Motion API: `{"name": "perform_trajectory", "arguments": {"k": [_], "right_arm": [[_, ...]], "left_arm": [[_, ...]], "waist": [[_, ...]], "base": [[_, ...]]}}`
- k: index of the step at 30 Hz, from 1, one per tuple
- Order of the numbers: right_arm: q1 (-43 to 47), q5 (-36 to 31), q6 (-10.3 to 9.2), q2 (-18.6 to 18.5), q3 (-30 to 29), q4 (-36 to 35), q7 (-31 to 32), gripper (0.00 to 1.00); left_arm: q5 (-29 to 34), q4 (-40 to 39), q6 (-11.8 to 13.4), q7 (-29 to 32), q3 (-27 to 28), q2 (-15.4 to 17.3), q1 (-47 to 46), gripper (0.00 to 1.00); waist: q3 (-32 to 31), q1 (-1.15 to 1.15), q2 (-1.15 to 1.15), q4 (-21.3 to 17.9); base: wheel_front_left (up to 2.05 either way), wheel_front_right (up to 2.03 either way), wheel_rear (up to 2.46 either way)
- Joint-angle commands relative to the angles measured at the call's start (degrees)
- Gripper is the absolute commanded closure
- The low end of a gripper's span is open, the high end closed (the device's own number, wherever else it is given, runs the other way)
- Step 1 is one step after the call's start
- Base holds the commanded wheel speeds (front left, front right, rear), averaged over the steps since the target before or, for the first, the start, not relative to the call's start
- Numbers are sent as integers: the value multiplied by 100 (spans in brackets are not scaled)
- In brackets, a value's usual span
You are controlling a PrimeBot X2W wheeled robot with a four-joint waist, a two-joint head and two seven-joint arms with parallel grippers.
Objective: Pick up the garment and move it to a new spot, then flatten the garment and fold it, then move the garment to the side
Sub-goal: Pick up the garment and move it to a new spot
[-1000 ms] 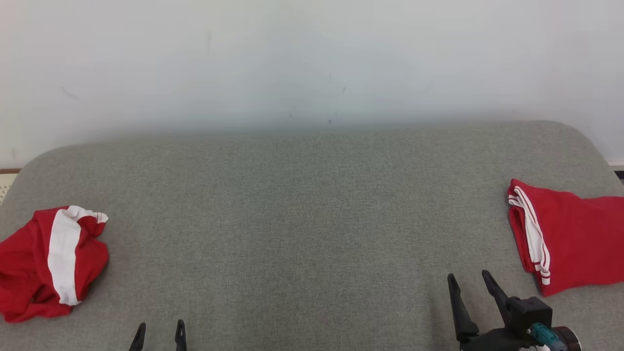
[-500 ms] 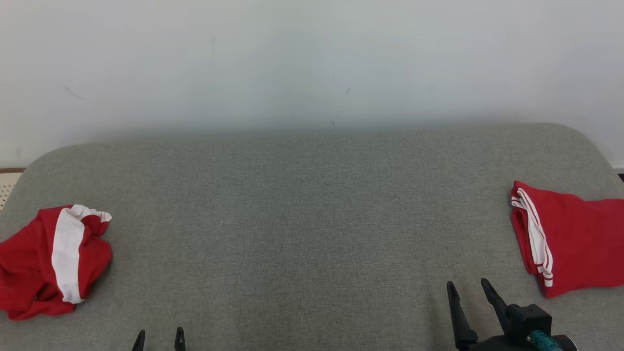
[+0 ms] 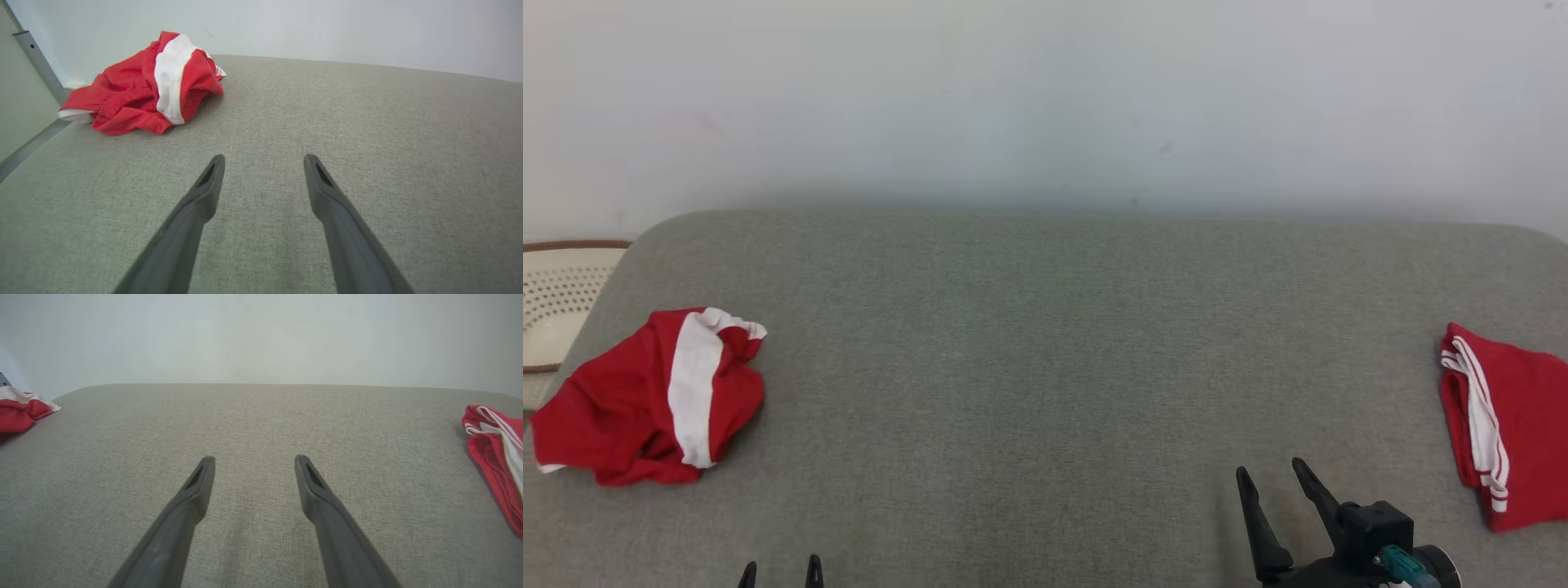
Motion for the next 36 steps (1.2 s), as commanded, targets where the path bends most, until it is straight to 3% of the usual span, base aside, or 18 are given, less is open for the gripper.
{"name": "perform_trajectory", "arguments": {"k": [1, 16, 24, 31, 36], "right_arm": [[-51, 52, -5, 10, 6, -2, -1, 0], [-62, 90, -5, -25, 168, -102, -2, 0], [-162, 126, -5, -18, 288, -144, -2, 0], [-201, 117, -5, -41, 338, -155, -2, 0], [-276, 140, -5, -115, 379, -181, -2, 0]], "left_arm": [[9, 17, 0, -4, 24, 7, 105, 0], [-79, 82, -88, -4, 219, 5, 238, 0], [-188, 107, -124, -4, 265, 9, 272, 0], [-269, 143, -206, -4, 378, 4, 236, 0], [-596, 291, -542, -4, 488, 9, -59, 0]], "waist": [[18, 0, 0, 370], [112, 0, 0, 1893], [193, 0, 0, 2329], [301, 0, 0, 2456], [441, 0, 0, 2364]], "base": [[0, 0, 0], [0, 0, 0], [0, 0, 0], [0, 0, 0], [0, 0, 0]]}}
